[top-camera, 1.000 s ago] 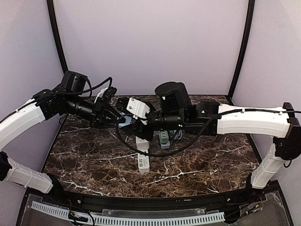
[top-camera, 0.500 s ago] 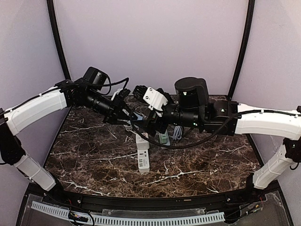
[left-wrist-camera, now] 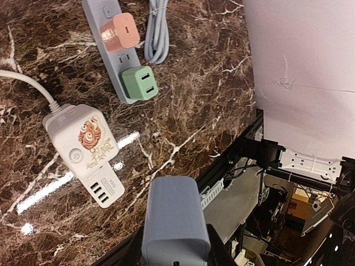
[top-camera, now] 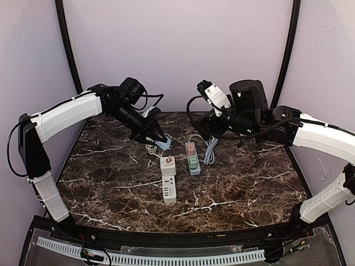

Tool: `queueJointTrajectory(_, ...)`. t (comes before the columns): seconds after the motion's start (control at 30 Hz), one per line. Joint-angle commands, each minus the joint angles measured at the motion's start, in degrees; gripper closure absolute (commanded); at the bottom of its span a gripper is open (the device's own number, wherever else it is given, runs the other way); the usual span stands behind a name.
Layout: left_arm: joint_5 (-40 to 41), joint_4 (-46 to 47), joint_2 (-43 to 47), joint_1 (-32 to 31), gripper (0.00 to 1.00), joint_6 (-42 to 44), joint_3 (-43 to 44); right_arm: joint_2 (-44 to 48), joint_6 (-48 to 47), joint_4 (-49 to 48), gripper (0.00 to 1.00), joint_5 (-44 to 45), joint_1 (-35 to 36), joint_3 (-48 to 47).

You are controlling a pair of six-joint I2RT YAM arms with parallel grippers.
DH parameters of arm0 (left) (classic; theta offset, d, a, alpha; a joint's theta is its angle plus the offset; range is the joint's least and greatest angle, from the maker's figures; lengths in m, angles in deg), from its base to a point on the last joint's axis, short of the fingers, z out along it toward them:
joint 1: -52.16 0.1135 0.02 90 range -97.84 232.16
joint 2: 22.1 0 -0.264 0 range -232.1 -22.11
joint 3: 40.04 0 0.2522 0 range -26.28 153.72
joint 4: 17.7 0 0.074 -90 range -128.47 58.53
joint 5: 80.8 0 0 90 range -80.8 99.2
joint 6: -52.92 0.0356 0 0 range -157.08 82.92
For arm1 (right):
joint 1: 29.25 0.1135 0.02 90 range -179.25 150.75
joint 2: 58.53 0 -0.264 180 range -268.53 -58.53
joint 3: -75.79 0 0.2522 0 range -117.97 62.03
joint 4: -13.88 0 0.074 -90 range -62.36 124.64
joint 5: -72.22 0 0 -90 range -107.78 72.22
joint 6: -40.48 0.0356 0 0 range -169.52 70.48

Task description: Insert the plug

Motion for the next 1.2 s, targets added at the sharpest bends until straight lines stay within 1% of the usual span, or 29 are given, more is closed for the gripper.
queueJointTrajectory(0.0,5.28,-5.23,-0.68,-0.29,0.99,-1.29,1.50,2.05,6.80,8.40,0.01,-0.27,-4.45,-1.23)
queueJointTrajectory(0.13,8.05,-6.05,-1.74,-0.91,0.99,-3.31,1.49,4.16,10.45,13.01,0.01,-1.47,-9.21,-1.42)
queueJointTrajectory(0.27,11.00,-7.42,-2.65,-3.35,0.99,-4.43,1.09,6.99,13.14,16.69,0.01,-3.70,-14.25,-0.98)
queueJointTrajectory(0.4,13.91,-8.04,-3.72,-5.76,0.99,-6.66,0.70,8.49,15.10,21.01,0.01,-3.70,-19.40,-1.15)
queueJointTrajectory(0.53,20.10,-9.46,-4.24,-8.35,0.99,-11.52,-0.20,8.50,15.89,24.08,0.01,-4.57,-24.94,-2.75)
queueJointTrajectory(0.67,23.76,-6.94,-4.19,-11.11,0.99,-16.53,-3.23,8.93,16.68,24.87,0.01,-9.21,-30.27,-3.34)
queueJointTrajectory(0.93,30.08,-4.18,-6.30,-16.43,0.99,-24.85,-3.56,11.49,21.43,24.95,0.01,-12.80,-30.88,-0.06)
queueJointTrajectory(1.0,31.21,-3.32,-6.85,-17.45,0.99,-26.34,-3.16,12.46,21.93,25.08,0.01,-12.56,-30.88,0.38)
queueJointTrajectory(1.17,33.85,-4.63,-8.10,-19.21,0.99,-28.06,-2.18,15.16,21.61,25.53,0.01,-11.28,-30.88,1.96)
